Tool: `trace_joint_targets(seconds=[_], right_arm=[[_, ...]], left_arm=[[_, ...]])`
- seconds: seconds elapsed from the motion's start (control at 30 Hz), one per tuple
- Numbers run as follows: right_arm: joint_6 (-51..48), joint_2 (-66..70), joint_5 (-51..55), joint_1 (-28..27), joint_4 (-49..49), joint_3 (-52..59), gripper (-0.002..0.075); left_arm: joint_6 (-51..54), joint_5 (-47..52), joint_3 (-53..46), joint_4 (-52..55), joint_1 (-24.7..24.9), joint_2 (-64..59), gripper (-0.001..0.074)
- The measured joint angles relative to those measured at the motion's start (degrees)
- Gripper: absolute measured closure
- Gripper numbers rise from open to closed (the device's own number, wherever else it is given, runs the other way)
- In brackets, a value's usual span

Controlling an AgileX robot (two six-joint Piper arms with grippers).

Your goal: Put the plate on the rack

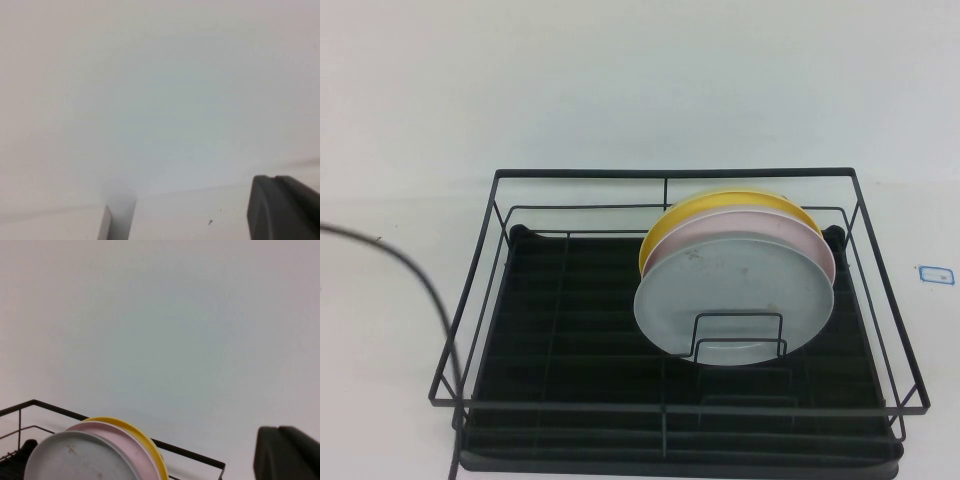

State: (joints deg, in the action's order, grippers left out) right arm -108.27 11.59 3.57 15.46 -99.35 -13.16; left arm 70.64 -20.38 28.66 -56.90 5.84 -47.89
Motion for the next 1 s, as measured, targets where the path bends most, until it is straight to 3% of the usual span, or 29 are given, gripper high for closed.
trace_joint_targets(seconds=[0.37,0.63,0.7,0.73,0.83,1.0], right_arm=[[0.0,0.0,0.0,0.0,0.0,0.0,0.0728],[0.0,0.0,0.0,0.0,0.0,0.0,0.0728],[0.0,0.0,0.0,0.0,0.0,0.0,0.0728],[0.0,0.0,0.0,0.0,0.0,0.0,0.0728],[0.0,0.0,-0.1,0.0,0.0,0.0,0.0728],[0.0,0.0,-0.1,0.0,0.0,0.0,0.0728]], left_arm=[[-0.1,3.9,-14.6,-14.3,0.0,30.3,0.0734],[0.2,9.7,-16.1,-26.4,0.0,35.7,0.0734],[8.5,9.8,-18.0,-37.9,0.0,36.7,0.0734],[17.8,8.7,-18.9,-45.7,0.0,37.7,0.0734],[26.7,9.5,-22.7,-45.6,0.2,41.1,0.0734],[27.7,9.1,-27.7,-45.6,0.1,49.5,0.0734]])
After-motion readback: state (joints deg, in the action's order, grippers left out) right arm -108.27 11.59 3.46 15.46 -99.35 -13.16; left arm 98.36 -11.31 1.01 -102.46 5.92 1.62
